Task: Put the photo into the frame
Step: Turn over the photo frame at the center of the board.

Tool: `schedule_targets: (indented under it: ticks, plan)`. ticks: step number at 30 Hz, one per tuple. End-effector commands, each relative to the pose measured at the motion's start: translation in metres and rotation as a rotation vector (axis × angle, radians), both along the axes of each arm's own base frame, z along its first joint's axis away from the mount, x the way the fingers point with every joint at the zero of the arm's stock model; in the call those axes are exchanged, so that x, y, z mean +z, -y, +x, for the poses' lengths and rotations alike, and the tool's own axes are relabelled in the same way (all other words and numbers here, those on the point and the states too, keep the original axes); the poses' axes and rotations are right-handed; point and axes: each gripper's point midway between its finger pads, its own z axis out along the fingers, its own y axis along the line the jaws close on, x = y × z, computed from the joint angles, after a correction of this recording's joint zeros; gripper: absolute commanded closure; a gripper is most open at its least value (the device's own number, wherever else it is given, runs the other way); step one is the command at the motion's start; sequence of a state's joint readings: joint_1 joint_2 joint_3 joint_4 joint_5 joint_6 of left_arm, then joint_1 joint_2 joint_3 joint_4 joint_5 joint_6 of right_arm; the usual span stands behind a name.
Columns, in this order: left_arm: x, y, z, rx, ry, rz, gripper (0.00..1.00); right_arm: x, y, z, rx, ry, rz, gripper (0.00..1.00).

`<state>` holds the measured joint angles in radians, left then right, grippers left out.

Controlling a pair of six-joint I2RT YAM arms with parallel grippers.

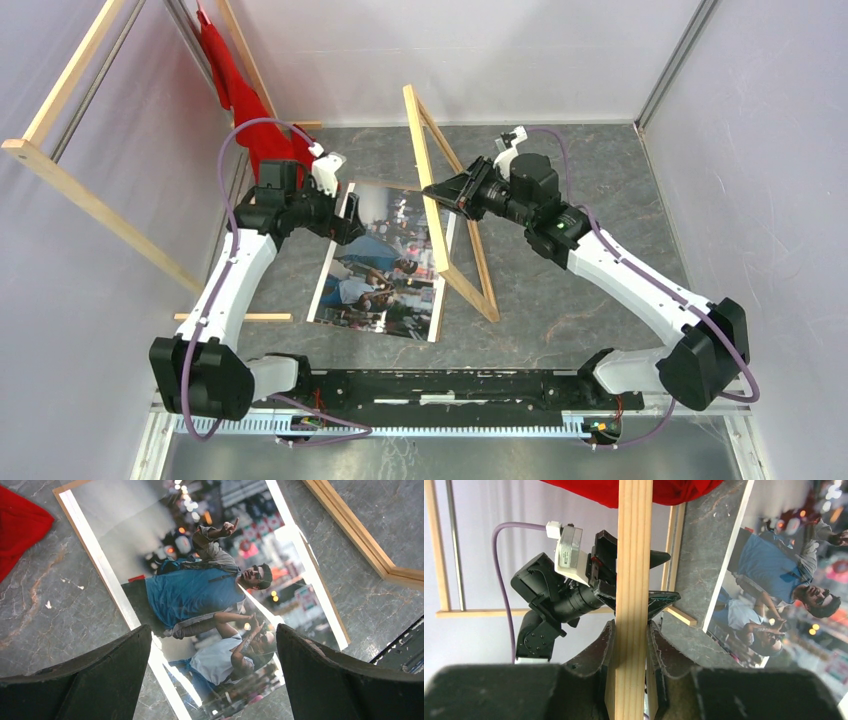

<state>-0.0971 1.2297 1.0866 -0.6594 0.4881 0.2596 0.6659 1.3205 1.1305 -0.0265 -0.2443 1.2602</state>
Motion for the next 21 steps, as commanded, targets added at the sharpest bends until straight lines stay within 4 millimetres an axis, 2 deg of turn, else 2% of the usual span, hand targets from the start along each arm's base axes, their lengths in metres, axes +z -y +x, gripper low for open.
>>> schedule_targets:
  ticks: [1,5,8,12,16,21]
  plan:
    - [0.025,0.007,0.004,0.000,0.056,-0.012,0.00,0.034,0.006,-0.006,0.060,0.069,0.126,1.00]
    - [0.028,0.011,0.004,-0.006,0.060,-0.013,0.00,0.029,0.021,0.003,0.055,0.061,0.112,0.99]
    - [0.028,0.011,0.006,0.000,0.058,-0.009,0.00,0.024,0.034,0.008,0.055,0.060,0.085,0.80]
    - [0.031,0.011,0.008,0.003,0.064,-0.010,0.00,0.014,0.050,0.016,0.051,0.051,0.048,0.69]
    - [0.034,0.011,0.010,0.007,0.071,-0.007,0.00,0.005,0.071,0.026,0.027,0.043,-0.005,0.49]
    - [0.036,0.011,0.012,0.011,0.075,-0.006,0.00,0.003,0.100,0.037,-0.011,0.043,-0.027,0.43]
